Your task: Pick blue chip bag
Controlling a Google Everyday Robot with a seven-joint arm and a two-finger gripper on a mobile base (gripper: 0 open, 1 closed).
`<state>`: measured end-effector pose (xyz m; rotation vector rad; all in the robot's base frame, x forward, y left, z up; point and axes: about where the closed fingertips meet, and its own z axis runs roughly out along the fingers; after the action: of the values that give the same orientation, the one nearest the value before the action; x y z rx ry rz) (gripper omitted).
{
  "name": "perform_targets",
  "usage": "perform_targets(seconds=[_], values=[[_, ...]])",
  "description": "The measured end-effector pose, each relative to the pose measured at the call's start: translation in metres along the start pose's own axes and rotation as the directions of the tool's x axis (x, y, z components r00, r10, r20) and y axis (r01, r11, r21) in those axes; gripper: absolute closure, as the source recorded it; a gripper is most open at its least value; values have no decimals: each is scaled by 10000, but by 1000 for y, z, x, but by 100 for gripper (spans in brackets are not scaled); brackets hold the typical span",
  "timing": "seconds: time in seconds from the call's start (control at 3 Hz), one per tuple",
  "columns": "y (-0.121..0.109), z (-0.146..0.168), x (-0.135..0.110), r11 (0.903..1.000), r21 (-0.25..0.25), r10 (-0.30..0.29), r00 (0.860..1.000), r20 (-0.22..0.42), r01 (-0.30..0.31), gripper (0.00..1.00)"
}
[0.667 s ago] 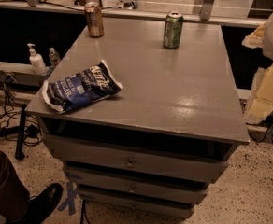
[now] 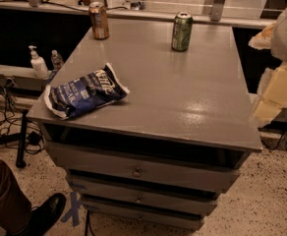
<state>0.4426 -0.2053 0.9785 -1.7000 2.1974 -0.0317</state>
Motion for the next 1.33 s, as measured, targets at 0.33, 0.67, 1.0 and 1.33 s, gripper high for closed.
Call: perform_targets(seconds=[0.33,0.67,1.0,1.33], values=[[7,14,-39,9991,-315,313,9895,1411,-271,0],[20,33,-88,9973,-468,671,9569,2826,-561,0],[34,64,-136,9950,-573,980,9180,3844,-822,0],[35,89,-187,9897,-590,1431,8752,4622,-1307,0]])
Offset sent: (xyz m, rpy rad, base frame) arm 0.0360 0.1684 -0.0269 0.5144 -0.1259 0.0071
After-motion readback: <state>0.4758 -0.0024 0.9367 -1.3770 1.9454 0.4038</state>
